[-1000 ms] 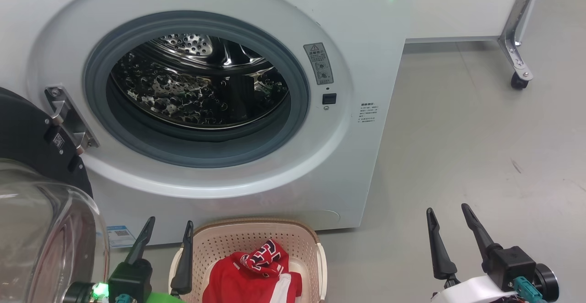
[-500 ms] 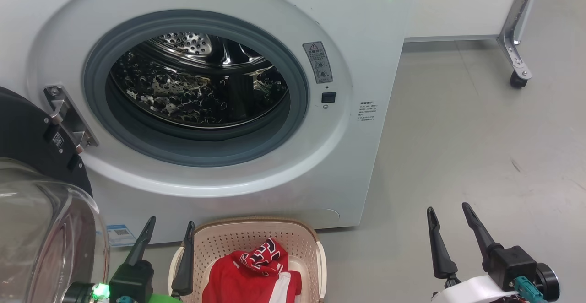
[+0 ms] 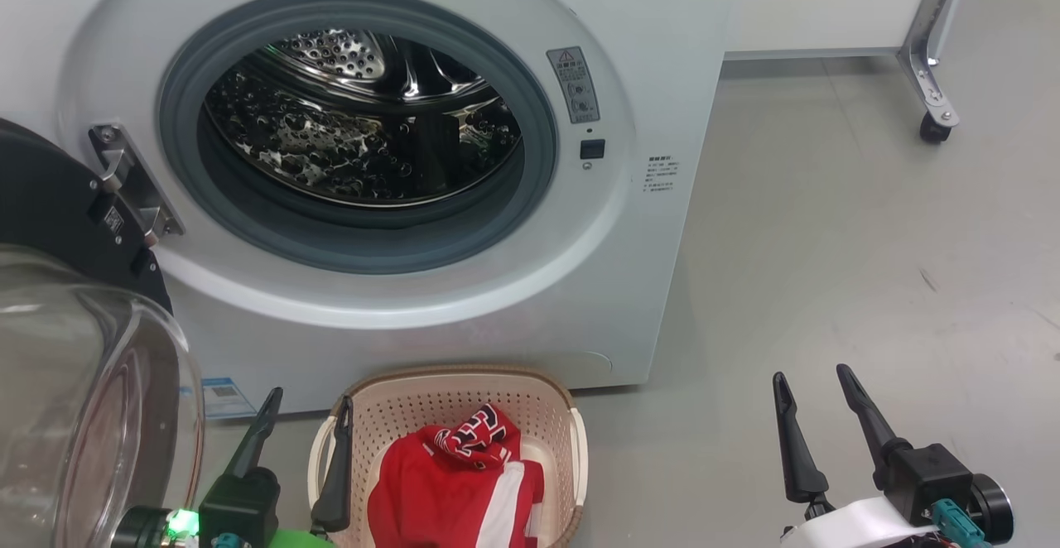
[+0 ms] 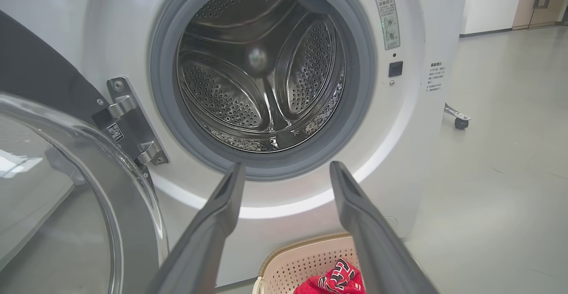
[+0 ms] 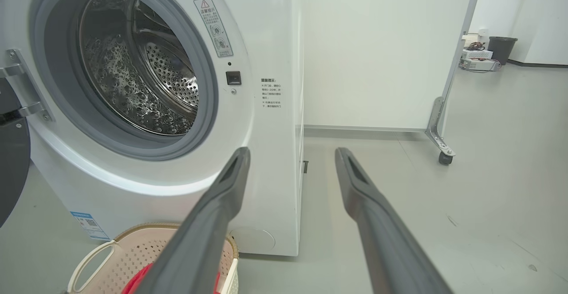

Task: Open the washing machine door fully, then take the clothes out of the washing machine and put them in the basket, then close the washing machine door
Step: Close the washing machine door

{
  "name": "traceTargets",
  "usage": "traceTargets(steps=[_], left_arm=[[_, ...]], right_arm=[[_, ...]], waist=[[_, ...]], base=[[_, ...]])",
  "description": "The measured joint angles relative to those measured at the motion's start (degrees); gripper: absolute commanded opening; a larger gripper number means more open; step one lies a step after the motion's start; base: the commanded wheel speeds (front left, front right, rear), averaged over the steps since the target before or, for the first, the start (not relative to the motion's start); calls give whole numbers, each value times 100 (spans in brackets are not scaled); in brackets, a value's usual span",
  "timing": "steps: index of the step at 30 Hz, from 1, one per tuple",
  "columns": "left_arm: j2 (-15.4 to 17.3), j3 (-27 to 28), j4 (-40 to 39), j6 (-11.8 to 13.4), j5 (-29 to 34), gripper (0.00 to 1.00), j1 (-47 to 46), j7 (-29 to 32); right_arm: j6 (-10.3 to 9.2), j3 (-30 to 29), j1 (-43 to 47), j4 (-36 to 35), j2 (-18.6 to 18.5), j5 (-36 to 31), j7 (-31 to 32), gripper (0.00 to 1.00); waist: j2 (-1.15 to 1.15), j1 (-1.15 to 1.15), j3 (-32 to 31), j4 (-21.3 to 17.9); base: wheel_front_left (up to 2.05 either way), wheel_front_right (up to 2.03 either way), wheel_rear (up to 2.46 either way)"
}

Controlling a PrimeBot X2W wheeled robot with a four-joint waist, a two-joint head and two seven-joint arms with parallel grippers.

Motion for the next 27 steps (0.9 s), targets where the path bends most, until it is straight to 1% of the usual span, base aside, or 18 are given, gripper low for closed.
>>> traceTargets(steps=[15, 27], left_arm=[[3, -21, -123, 0, 40, 100, 25, 21], [4, -13, -180, 0, 41, 100, 33, 21]], right_arm=[[1, -3, -1, -5, -12, 0, 0, 100], [0, -3, -1, 3, -33, 0, -1, 100]], waist=[[0, 0, 35, 24], [0, 0, -1, 7]], base=[[-117, 117, 0], [-70, 70, 0]])
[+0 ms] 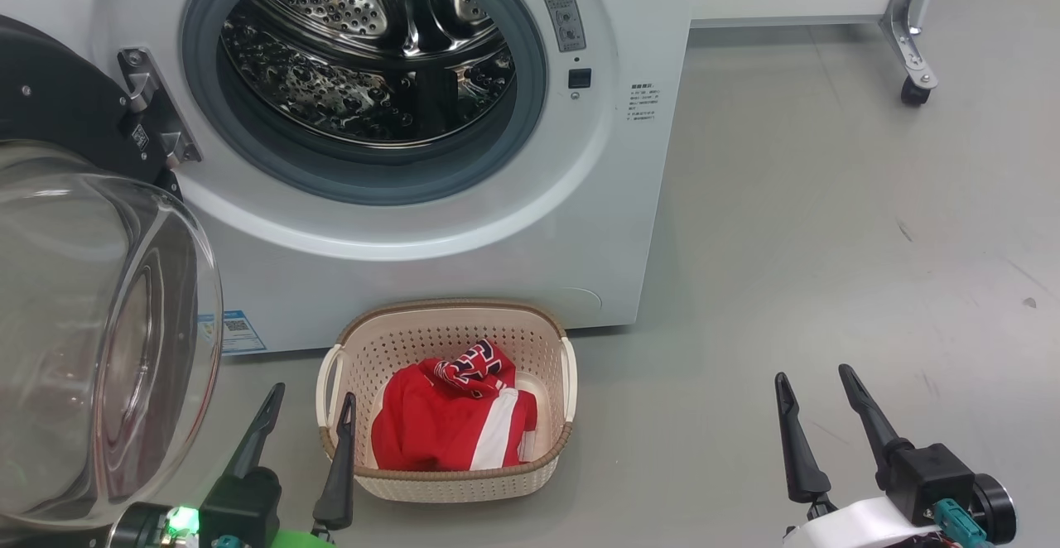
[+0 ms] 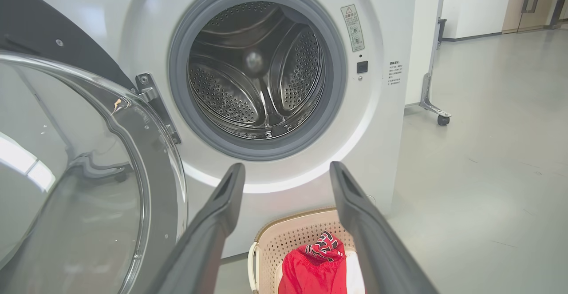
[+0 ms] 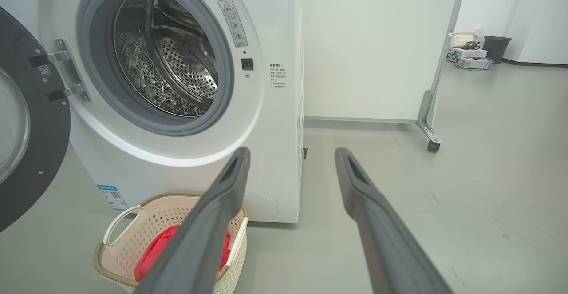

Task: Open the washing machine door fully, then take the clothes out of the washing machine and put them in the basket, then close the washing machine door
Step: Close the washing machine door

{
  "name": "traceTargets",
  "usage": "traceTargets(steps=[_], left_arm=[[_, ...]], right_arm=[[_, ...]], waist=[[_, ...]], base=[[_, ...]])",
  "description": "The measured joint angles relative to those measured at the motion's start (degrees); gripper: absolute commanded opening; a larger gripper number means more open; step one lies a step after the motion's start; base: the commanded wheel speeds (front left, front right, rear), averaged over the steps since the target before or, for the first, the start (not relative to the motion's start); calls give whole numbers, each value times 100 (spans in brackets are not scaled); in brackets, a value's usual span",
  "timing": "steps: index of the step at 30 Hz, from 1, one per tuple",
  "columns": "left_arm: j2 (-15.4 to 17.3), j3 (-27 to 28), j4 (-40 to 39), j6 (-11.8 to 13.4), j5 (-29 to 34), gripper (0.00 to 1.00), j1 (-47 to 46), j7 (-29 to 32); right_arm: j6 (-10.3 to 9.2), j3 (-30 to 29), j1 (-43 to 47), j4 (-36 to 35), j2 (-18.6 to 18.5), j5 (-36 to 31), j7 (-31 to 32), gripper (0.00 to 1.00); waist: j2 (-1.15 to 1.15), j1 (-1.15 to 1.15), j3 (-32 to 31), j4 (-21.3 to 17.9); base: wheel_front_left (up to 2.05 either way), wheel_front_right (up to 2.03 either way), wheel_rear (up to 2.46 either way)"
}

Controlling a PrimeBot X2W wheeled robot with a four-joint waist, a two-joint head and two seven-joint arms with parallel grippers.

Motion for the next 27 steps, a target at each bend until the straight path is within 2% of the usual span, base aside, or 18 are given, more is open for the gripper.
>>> traceTargets(steps=[27], left_arm=[[0, 12, -41, 1, 36, 100, 58, 47]], right_arm=[[-51, -45, 0, 14, -8, 0, 1, 100]], waist=[[0, 0, -56, 21]], base=[[-10, 10, 0]])
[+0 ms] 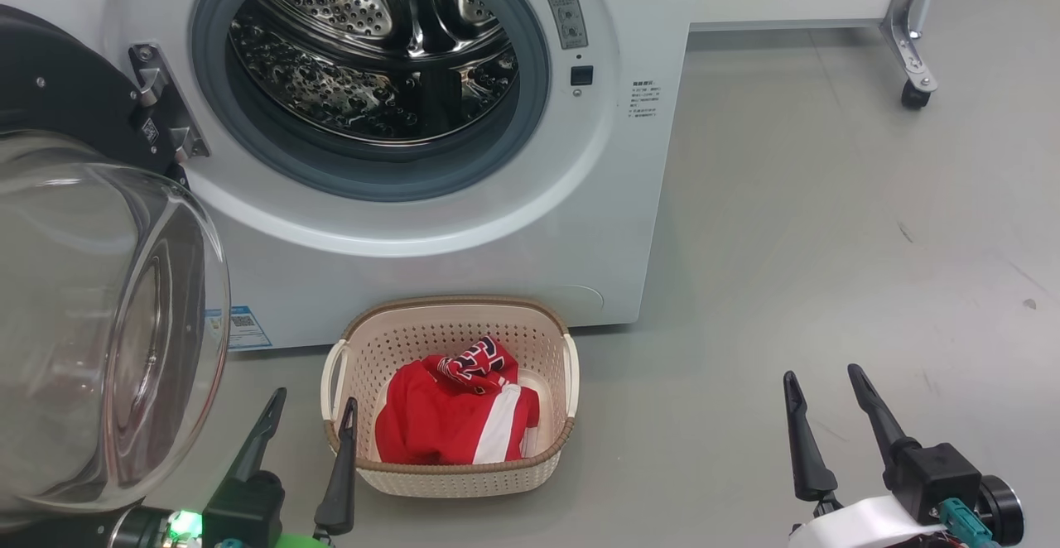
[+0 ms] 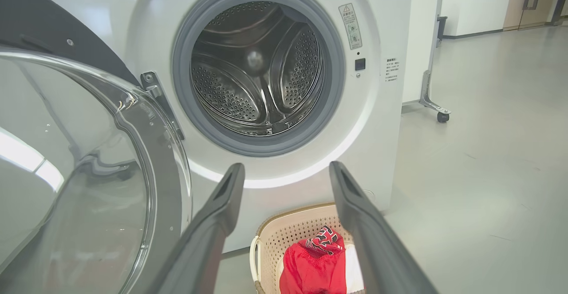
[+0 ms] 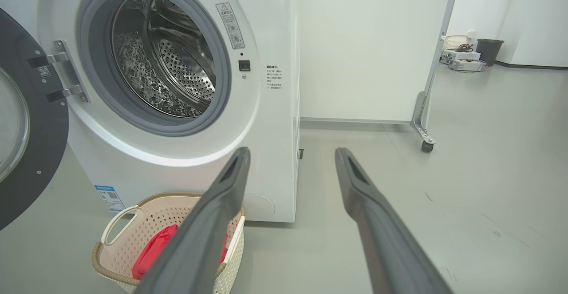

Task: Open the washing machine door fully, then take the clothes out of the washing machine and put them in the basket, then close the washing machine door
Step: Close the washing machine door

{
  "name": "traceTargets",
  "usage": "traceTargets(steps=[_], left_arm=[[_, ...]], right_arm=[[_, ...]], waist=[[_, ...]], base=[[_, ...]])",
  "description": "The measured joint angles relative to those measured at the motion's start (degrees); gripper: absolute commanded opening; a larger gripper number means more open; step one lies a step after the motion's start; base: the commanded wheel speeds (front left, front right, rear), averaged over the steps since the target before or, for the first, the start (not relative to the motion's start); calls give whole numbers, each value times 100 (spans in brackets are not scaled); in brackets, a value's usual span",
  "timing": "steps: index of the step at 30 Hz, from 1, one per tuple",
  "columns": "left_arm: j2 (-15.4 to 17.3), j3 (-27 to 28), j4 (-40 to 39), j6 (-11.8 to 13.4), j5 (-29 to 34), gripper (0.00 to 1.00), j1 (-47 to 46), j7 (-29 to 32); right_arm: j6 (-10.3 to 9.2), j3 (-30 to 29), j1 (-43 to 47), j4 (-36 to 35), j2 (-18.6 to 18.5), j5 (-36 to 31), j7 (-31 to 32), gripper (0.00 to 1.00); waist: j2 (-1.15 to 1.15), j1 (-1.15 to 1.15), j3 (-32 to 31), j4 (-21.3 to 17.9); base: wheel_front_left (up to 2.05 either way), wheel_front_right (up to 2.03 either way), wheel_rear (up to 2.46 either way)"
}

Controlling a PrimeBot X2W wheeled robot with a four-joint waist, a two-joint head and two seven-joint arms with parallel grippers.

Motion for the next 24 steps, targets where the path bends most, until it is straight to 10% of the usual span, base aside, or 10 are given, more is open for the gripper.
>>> traceTargets(steps=[24], left_arm=[[-74, 112, -4, 9, 68, 100, 47, -1]], right_arm=[[19, 5, 85, -23, -113, 0, 23, 100]], waist=[[0, 0, -14, 988]], base=[[0, 0, 0]])
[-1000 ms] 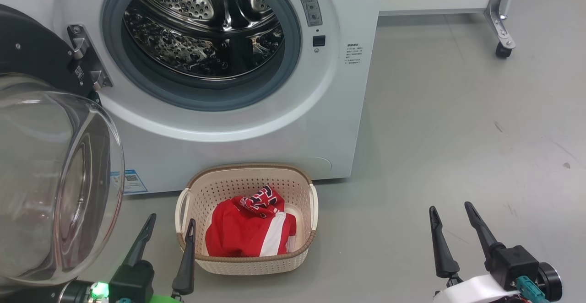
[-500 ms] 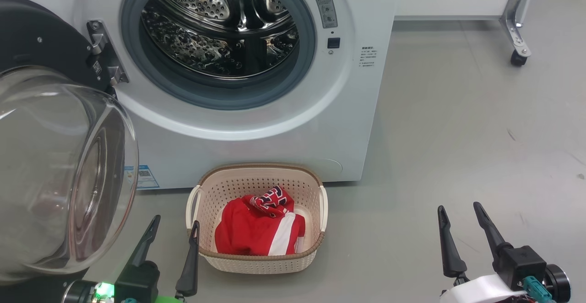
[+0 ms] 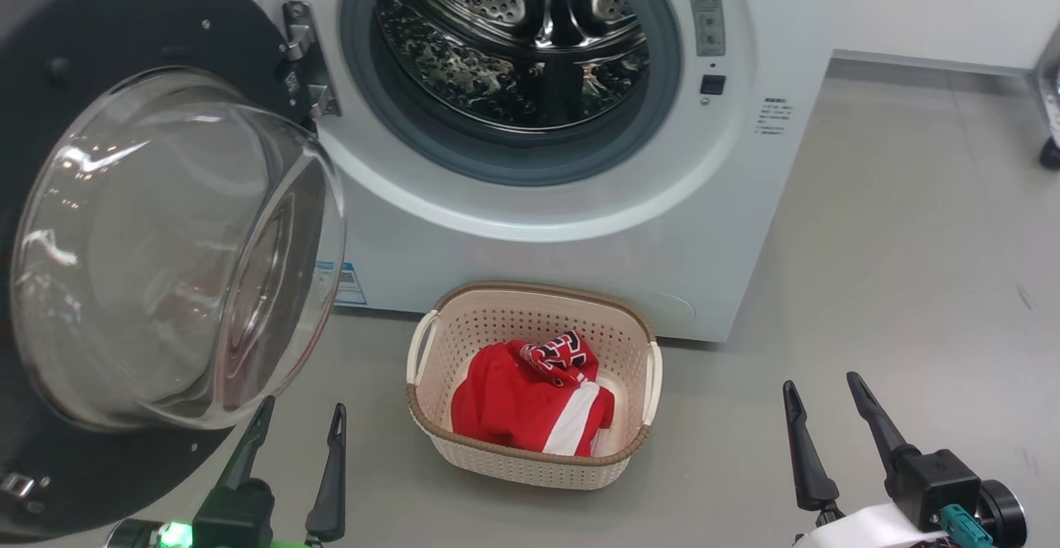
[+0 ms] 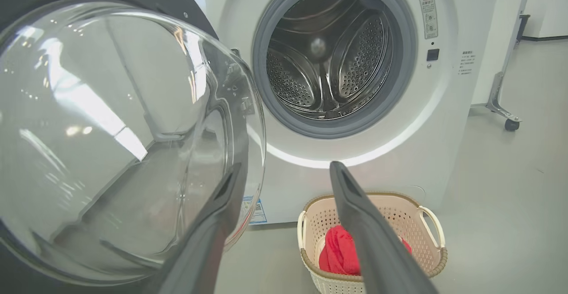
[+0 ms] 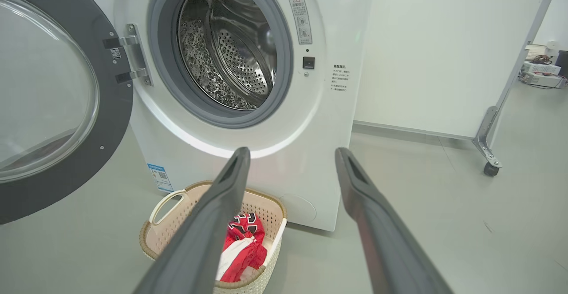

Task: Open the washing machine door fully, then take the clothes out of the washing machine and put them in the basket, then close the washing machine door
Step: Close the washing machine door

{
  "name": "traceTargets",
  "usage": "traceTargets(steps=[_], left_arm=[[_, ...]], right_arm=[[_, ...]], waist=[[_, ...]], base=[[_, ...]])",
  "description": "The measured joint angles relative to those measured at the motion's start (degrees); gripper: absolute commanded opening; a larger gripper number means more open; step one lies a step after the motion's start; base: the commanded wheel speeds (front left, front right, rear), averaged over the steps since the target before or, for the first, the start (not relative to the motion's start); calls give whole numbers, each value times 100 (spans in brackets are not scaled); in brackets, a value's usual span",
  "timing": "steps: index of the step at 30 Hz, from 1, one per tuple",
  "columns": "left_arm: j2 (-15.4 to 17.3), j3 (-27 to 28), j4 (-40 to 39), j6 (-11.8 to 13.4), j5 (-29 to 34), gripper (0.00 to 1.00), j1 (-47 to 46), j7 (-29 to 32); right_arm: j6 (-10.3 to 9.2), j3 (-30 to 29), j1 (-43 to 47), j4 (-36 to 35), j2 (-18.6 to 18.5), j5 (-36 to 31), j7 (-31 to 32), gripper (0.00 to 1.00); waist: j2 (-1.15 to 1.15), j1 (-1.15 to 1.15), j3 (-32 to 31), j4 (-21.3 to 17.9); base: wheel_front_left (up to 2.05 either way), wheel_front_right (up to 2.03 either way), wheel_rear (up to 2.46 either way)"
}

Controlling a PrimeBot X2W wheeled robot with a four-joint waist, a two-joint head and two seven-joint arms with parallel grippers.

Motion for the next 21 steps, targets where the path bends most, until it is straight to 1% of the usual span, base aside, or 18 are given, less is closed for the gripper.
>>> traceTargets(steps=[2, 4, 21], left_arm=[[-19, 58, 0, 1, -1, 100, 77, -4], [-30, 126, -1, 18, -1, 100, 147, -42], [-123, 185, 19, 18, -2, 100, 168, -103]], right_arm=[[21, 30, -2, 3, -2, 0, 8, 100], [49, 49, -22, 3, -9, 0, 53, 100], [44, 51, -69, -34, -31, 0, 62, 100]], waist=[[0, 0, 5, 152], [0, 0, 18, 384], [0, 0, 73, 1749]], base=[[0, 0, 0], [0, 0, 0], [0, 0, 0]])
